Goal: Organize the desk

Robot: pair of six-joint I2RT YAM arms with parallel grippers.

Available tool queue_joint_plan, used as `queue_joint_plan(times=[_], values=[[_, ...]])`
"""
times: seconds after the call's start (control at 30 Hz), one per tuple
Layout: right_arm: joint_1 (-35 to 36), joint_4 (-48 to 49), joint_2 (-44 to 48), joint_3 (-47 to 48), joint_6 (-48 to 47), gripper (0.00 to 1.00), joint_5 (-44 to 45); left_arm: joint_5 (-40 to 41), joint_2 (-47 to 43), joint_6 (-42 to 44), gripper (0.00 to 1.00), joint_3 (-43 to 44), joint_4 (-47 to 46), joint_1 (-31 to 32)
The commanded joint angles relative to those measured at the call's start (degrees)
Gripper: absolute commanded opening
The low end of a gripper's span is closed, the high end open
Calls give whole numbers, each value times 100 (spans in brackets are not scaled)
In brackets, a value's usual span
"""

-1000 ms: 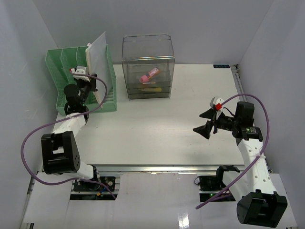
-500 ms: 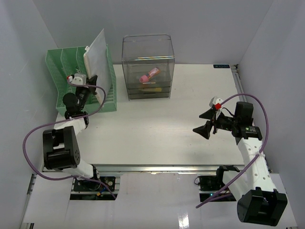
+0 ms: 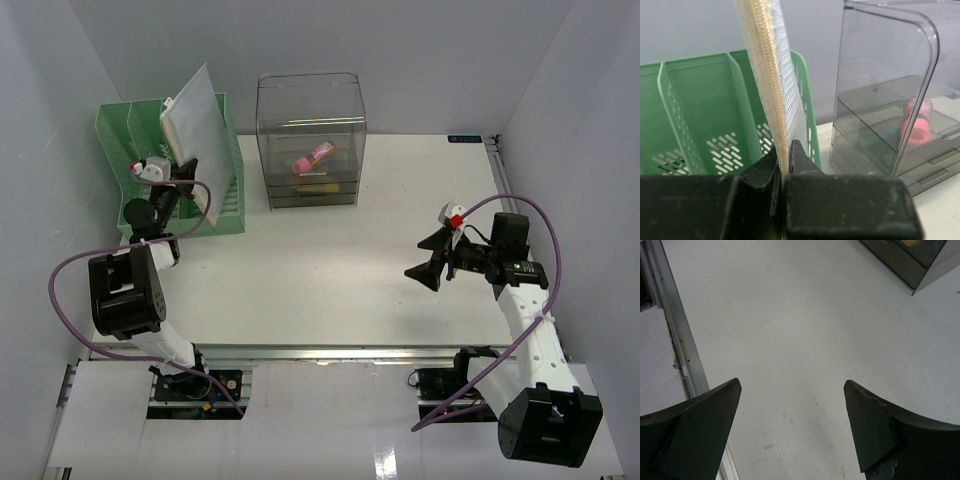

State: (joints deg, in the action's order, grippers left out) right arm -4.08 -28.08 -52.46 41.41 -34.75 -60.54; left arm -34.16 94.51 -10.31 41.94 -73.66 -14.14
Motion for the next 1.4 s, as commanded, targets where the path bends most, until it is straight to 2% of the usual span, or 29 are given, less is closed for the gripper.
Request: queue_joint_plan(times=[0.0,0.2,0.67,0.9,1.03,1.27,1.3,1.37], values=[[-23,144,-74,-17,-65,90,-82,-526,-52,-28,0,417,-836,-52],[-23,144,-143,-10,-67,90,-91,-665,-39,-113,0,605,-1095,-54],[-49,162,-277,-28,-76,90,-68,-607,692,-334,0,1046,-1554,-54],[-49,162,-335,-36,-76,90,-63,-519,1021,-566,0,690,-2325,-63],[-49,171,-370,-28,-76,90,-72,-837,1157,-822,0,552,-2670,-54],[-47,171,-371,-28,-76,90,-81,-1117,1075,-885,0,138,-2840,-54],[-49,173,-373,-28,-76,90,-83,-1080,991,-894,14,96,-2704,-54],[-49,179,-379,-28,-76,90,-89,-980,791,-918,49,8,-2364,-54]])
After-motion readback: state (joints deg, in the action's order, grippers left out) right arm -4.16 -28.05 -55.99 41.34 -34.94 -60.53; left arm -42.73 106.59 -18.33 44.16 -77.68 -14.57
